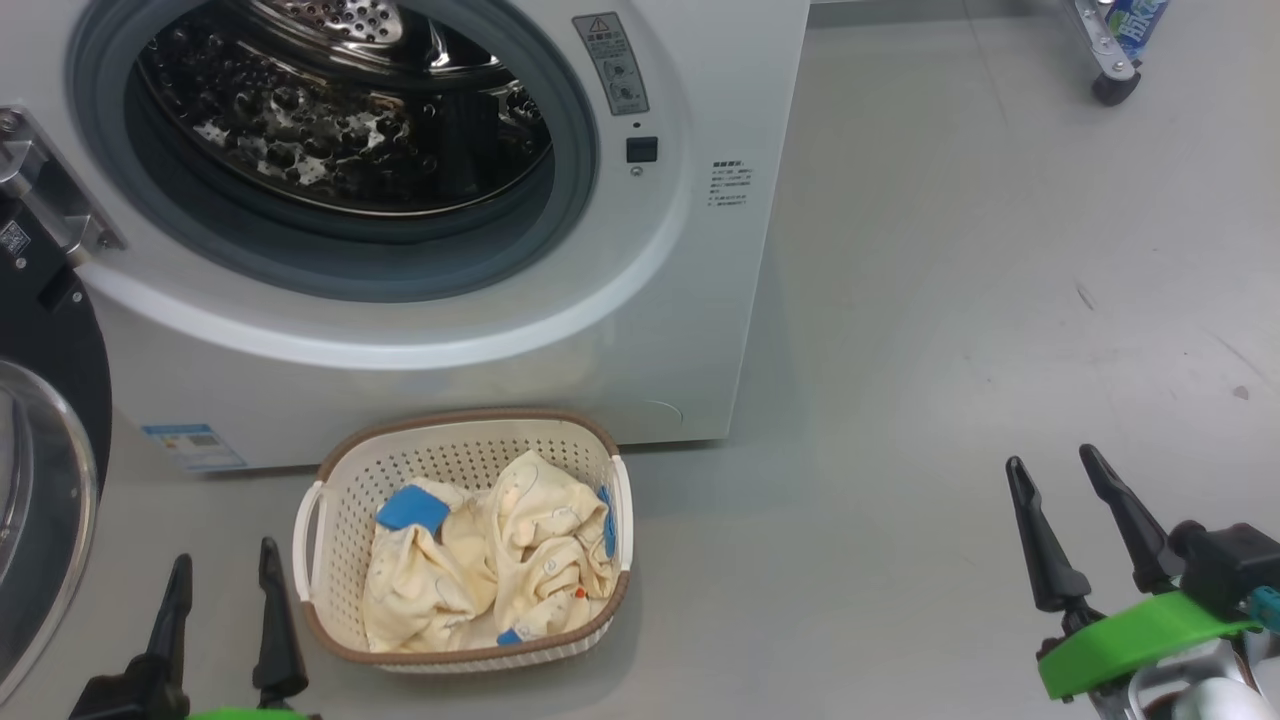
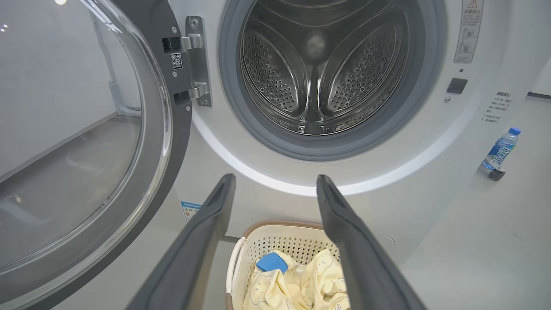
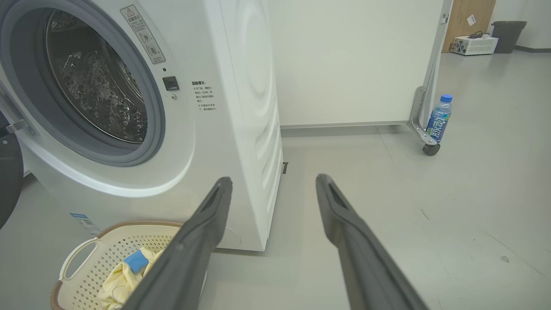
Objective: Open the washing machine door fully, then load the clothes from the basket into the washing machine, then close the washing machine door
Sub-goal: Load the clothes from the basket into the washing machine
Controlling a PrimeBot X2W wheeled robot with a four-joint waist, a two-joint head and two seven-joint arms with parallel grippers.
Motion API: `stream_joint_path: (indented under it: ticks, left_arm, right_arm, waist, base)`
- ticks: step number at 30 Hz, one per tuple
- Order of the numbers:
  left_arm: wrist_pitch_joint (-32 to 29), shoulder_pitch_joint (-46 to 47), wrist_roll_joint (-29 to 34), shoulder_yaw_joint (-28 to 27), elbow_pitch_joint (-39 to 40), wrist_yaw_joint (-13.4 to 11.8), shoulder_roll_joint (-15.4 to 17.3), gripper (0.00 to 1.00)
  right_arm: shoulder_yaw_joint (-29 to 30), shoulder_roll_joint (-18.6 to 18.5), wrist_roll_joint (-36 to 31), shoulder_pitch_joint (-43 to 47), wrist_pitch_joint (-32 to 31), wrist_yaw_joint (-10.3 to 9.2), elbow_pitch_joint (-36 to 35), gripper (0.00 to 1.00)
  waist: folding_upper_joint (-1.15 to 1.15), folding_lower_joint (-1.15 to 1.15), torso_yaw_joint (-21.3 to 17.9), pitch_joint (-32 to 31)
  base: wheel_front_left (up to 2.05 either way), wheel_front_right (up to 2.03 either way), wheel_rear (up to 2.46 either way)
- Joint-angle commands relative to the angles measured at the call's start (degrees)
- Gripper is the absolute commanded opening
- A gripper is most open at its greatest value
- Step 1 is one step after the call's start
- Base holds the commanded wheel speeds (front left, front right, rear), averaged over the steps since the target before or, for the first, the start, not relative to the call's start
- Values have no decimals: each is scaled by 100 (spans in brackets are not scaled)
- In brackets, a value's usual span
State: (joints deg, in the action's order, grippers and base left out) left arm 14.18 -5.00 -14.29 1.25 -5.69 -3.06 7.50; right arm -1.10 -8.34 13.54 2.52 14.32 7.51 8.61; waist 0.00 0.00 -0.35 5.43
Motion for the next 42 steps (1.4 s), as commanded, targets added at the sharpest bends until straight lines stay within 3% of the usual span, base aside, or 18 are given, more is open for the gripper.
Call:
stream_joint_path:
  ticks: [1,42]
  left_arm:
    - [80,185,28,-185,164,-11,50,100]
    - [82,563,-36,-71,224,115,-37,100]
  right_arm:
    - [-84,-118,16,-219,67,-2,-183,100]
    - [-115,-88,-32,-419,68,-2,-441,100]
  waist:
    - [0,0,7,6]
    - [0,0,134,830]
  base:
    - [0,0,0]
    - [0,0,0]
